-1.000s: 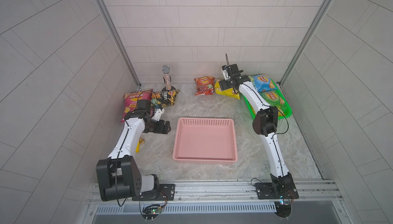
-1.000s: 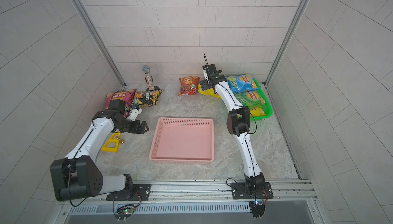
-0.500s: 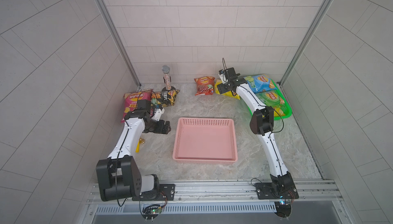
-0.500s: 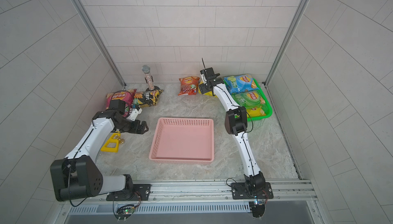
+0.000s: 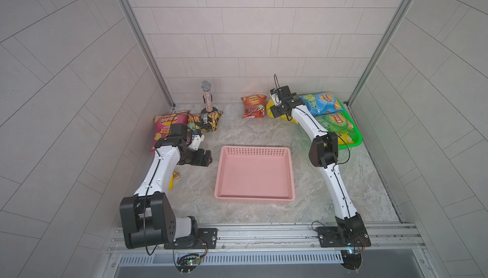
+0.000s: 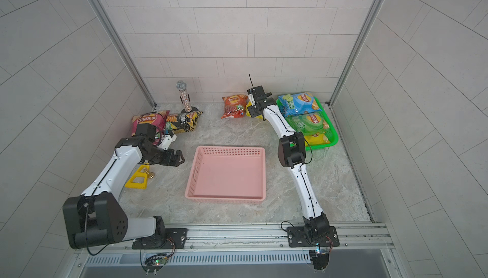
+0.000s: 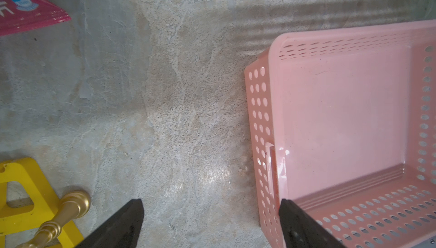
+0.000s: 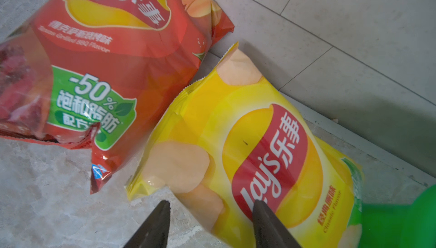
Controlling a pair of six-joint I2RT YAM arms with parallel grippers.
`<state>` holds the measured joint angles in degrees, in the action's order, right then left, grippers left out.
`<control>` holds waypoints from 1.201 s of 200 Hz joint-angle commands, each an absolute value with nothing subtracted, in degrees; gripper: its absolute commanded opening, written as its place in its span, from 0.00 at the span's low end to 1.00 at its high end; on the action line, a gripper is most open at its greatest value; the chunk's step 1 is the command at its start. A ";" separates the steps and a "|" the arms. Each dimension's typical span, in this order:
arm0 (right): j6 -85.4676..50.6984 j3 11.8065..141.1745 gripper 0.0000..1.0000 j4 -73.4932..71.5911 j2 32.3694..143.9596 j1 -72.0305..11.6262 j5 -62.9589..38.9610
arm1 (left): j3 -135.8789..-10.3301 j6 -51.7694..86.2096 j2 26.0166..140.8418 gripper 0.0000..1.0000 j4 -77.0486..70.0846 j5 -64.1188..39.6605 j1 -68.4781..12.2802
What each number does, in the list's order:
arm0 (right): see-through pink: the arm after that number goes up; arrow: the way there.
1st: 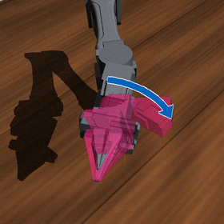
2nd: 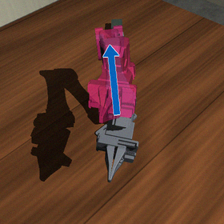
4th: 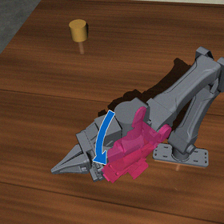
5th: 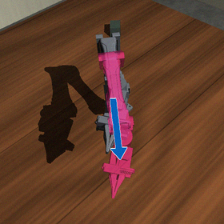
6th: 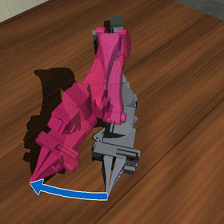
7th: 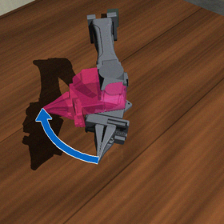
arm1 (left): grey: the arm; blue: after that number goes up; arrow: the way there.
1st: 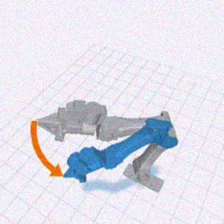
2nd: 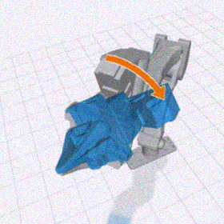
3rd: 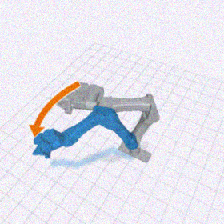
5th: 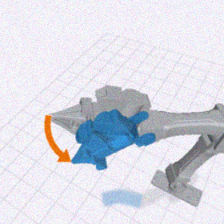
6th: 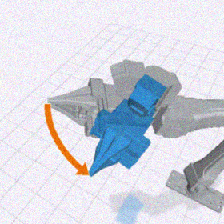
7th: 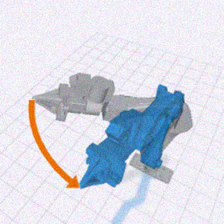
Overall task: Put the potato chips into the basket
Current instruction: Pick up the potato chip from the center of the board.
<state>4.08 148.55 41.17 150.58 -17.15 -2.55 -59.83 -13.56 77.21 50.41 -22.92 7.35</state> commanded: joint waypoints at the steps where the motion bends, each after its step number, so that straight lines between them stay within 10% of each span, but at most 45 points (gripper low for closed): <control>1: 4.28 149.50 0.61 41.38 152.47 -17.84 -1.60 | -59.68 -14.01 77.43 0.97 51.09 -22.77 7.40; 43: 4.15 149.50 0.56 41.22 152.75 -17.80 -1.33 | -59.60 -14.08 77.41 0.97 51.16 -22.76 7.39; 119: 4.13 149.42 0.00 40.25 151.76 -17.93 0.68 | -59.62 -14.06 77.34 0.97 51.13 -22.59 7.39; 240: 1.39 139.84 0.00 40.81 137.57 -18.98 0.09 | -59.68 -14.02 77.39 0.97 51.16 -22.71 7.38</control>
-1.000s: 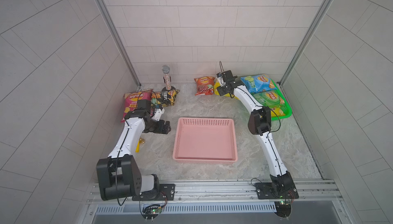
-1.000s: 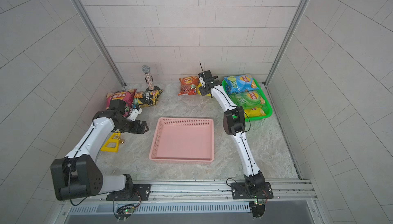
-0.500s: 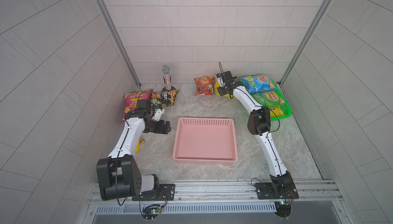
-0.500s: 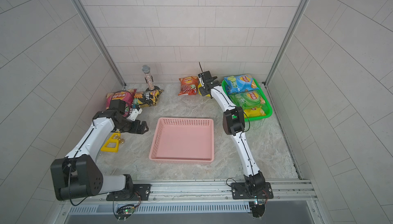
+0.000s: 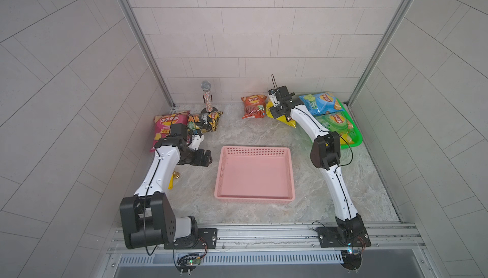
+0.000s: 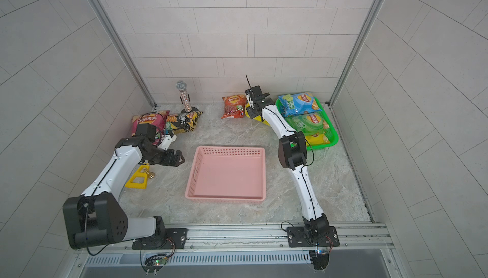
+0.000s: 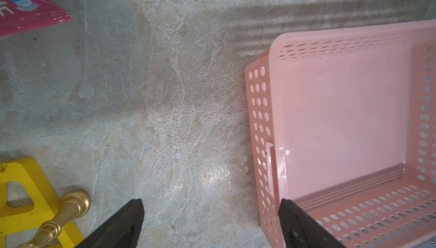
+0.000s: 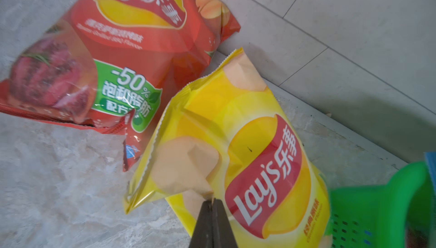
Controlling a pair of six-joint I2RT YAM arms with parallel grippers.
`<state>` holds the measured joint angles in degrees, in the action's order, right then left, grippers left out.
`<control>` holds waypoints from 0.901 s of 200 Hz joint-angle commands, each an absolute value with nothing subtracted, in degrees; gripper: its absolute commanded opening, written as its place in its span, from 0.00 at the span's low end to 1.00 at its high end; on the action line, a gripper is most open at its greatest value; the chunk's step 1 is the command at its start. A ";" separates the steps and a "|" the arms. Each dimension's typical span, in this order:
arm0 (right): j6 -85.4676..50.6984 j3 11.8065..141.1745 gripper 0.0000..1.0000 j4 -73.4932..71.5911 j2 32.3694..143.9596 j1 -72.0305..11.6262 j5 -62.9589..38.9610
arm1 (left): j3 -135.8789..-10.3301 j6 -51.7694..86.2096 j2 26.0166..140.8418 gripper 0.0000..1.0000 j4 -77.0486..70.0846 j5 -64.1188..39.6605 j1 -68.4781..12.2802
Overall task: Put the potato chips into the basket
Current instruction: Pick up the potato chip from the center of the board.
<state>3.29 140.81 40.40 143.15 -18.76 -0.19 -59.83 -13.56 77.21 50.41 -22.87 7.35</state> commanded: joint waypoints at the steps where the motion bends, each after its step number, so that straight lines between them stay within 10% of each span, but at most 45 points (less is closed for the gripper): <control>1: 1.36 139.71 0.00 40.84 137.47 -18.98 0.09 | -59.68 -14.09 77.37 0.97 51.15 -22.69 7.43; 180: -3.55 109.15 0.00 33.55 101.09 -24.57 -5.37 | -59.72 -13.72 76.37 0.97 50.96 -21.87 7.39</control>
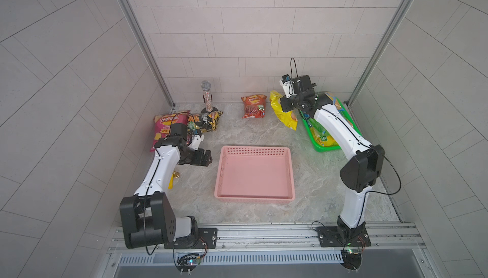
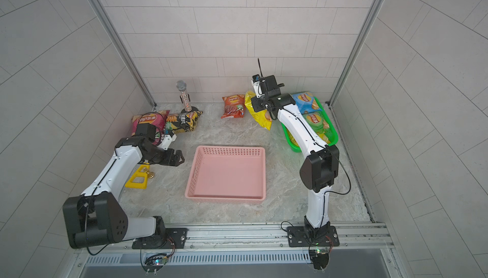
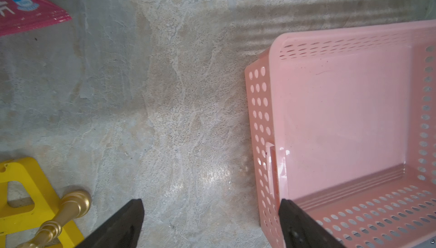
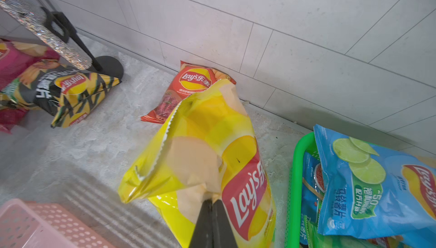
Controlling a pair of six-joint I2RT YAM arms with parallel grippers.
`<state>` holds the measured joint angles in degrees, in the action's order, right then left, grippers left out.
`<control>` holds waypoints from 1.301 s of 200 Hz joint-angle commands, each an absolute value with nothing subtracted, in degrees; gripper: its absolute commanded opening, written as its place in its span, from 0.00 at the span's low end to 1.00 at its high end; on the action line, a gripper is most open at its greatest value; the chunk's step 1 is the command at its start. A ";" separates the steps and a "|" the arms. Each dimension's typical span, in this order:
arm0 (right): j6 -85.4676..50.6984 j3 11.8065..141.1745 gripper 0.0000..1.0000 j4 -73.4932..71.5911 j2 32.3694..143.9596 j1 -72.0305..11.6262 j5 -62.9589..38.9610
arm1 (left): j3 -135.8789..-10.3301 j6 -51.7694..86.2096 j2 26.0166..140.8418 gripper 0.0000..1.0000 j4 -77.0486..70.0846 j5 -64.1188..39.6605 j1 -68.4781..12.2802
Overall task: Put the potato chips into the basket
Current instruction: Pick up the potato chip from the center of the board, then place the potato chip in the basket.
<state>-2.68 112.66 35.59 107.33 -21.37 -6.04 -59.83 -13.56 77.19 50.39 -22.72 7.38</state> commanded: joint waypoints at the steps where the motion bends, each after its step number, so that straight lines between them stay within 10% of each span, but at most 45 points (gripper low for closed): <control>1: -3.58 108.89 0.00 33.43 100.77 -24.76 -5.24 | -59.74 -13.72 76.38 0.97 50.97 -21.83 7.43; 103: -11.24 84.54 0.00 20.50 81.93 -52.89 2.28 | -60.20 -11.60 76.59 0.96 49.97 -16.18 7.45; 260: -8.91 80.14 0.00 -3.41 99.54 -64.94 11.50 | -63.60 -8.44 75.76 0.95 50.54 -7.26 10.54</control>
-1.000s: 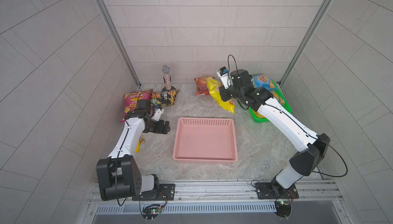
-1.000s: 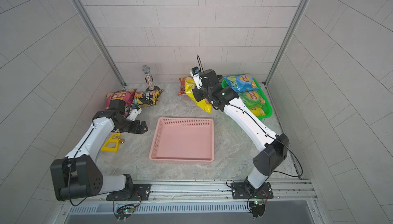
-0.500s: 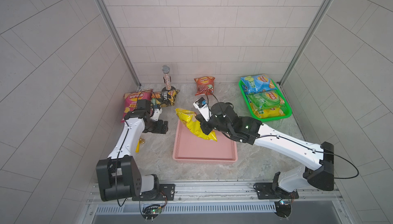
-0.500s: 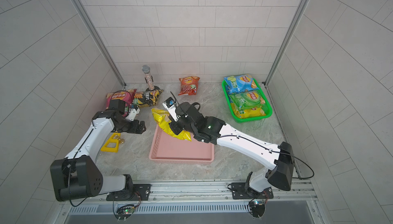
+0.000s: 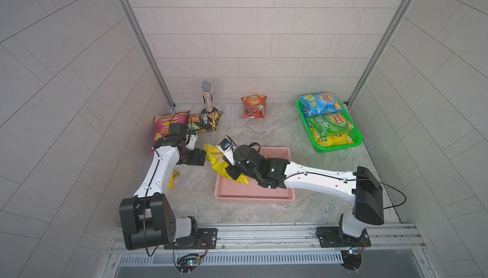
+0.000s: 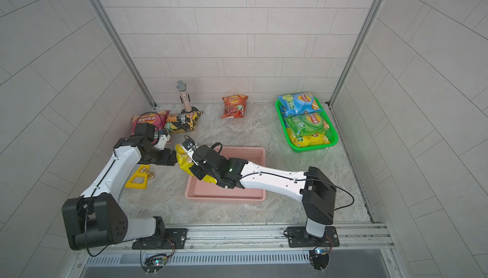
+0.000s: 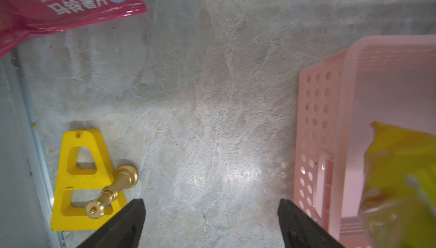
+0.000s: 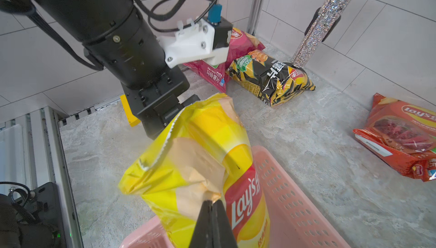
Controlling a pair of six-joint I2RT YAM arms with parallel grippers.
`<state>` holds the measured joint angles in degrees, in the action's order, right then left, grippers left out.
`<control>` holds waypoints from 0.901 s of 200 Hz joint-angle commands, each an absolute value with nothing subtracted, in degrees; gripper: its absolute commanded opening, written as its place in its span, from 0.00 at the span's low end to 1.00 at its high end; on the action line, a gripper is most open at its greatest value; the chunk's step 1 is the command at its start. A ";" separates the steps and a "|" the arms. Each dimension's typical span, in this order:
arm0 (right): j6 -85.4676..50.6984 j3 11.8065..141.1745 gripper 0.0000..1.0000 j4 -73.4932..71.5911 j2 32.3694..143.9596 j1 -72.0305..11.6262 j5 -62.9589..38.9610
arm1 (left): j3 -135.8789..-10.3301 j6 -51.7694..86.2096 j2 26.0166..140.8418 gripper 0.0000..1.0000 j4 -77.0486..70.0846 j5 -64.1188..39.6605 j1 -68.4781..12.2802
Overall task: Put the potato chips into the basket
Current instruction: Place the potato chip in the basket.
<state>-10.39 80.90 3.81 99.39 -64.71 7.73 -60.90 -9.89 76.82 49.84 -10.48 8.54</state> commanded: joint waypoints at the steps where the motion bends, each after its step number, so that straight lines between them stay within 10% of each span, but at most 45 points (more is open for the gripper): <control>1: -8.85 80.11 0.00 -3.55 99.61 -64.95 11.55 | -63.66 -8.44 75.76 0.95 50.58 -7.36 10.68; 104: -7.79 73.95 0.00 -11.73 106.15 -66.86 10.30 | -62.48 -9.23 76.35 0.95 50.89 -12.80 11.16; 144: -9.94 72.04 0.48 -7.68 103.36 -67.38 8.89 | -62.49 -9.31 76.28 0.95 50.83 -13.41 11.21; 180: -11.52 70.29 0.60 -2.62 97.57 -67.41 6.75 | -62.56 -9.41 76.65 0.95 50.79 -13.97 11.17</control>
